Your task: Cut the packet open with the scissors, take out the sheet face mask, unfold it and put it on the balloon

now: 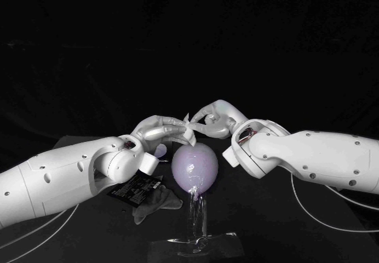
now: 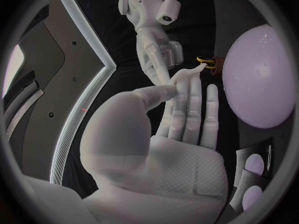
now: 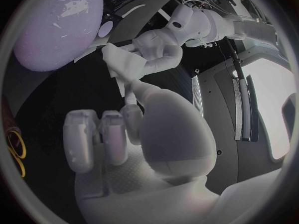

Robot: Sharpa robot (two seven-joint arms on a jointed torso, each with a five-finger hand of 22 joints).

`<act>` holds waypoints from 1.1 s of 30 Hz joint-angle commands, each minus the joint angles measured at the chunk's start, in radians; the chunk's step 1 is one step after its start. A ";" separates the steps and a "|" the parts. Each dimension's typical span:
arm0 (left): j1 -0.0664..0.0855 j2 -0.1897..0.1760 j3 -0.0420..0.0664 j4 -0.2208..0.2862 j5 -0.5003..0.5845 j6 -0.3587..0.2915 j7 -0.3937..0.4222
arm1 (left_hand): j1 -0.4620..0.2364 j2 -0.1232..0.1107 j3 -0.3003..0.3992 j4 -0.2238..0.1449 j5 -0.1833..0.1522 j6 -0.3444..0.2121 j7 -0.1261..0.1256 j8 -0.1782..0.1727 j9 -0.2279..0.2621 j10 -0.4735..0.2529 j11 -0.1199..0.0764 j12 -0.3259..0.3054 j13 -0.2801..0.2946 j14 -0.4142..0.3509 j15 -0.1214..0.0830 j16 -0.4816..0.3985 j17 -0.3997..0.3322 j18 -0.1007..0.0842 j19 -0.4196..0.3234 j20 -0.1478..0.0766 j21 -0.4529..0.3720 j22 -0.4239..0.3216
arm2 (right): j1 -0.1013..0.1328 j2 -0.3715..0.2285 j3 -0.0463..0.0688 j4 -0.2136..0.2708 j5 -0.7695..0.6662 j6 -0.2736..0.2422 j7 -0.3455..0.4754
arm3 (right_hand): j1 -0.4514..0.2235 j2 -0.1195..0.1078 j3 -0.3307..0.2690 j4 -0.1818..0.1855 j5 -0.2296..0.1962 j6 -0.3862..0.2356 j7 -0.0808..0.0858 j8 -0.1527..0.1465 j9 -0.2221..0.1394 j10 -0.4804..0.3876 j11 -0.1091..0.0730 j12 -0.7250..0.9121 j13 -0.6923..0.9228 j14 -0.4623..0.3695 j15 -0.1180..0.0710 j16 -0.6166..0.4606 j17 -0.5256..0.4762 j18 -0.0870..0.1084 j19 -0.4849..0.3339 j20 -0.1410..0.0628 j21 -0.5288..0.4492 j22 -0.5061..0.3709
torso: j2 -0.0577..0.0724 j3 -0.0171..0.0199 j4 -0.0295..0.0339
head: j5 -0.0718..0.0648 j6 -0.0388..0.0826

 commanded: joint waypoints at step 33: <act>0.001 -0.007 0.002 -0.010 0.008 -0.031 0.015 | -0.004 0.004 -0.004 -0.006 0.007 0.008 0.000 0.005 0.236 -0.001 -0.005 0.012 0.008 0.009 0.001 0.008 0.005 0.017 -0.008 -0.001 0.019 0.010 | -0.011 -0.070 0.000 0.029 -0.019 0.011 0.033 | 0.004 0.011 0.031 -0.014 0.007 -0.003 -0.004 0.029 0.041 0.033 -0.019 0.019 0.136 0.104 -0.008 0.005 0.263 -0.007 0.093 -0.010 0.009 0.255 | 0.000 -0.0002 0.0001 | -0.002 0.001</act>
